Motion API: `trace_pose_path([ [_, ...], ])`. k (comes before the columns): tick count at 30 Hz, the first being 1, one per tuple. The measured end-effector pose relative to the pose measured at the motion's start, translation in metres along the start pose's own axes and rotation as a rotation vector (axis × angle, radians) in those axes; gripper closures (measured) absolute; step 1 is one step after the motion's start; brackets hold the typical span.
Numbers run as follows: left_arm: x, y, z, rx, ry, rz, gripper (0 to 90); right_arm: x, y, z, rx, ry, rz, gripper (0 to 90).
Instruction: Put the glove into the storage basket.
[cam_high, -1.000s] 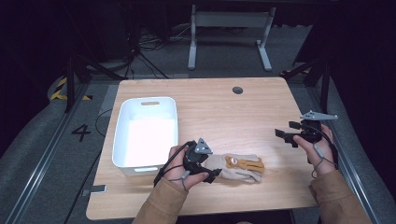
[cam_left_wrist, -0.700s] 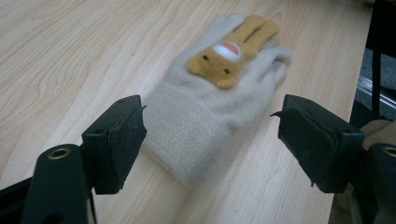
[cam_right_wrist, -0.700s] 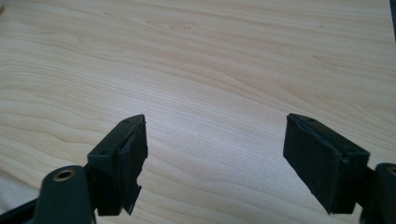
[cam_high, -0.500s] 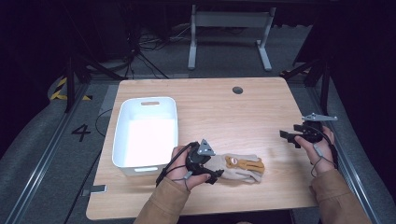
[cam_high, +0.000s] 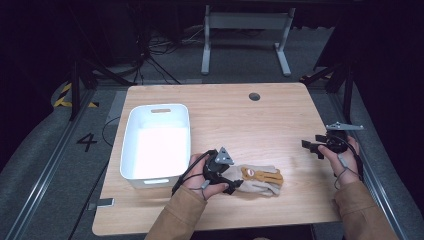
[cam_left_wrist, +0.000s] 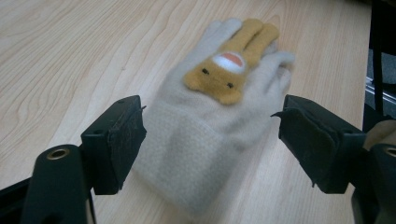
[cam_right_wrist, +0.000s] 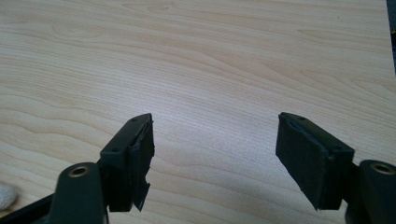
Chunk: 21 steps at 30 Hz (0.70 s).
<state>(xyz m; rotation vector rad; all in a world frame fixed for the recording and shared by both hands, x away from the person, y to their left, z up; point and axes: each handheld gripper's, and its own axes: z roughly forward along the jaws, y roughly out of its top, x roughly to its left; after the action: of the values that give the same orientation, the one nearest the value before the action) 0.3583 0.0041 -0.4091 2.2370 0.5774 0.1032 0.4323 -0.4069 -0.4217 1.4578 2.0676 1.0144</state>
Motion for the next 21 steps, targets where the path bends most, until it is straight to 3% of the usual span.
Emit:
trace_pose_path([
  [10, 0.009, 0.003, 0.023, 0.009, -0.026, 0.019, 21.4, 0.002, 0.001, 0.0, 0.002, 0.022, -0.009, 28.2],
  [21, 0.014, 0.001, 0.044, 0.057, -0.07, 0.037, 21.2, 0.003, 0.001, 0.001, 0.007, 0.029, -0.015, 28.5],
])
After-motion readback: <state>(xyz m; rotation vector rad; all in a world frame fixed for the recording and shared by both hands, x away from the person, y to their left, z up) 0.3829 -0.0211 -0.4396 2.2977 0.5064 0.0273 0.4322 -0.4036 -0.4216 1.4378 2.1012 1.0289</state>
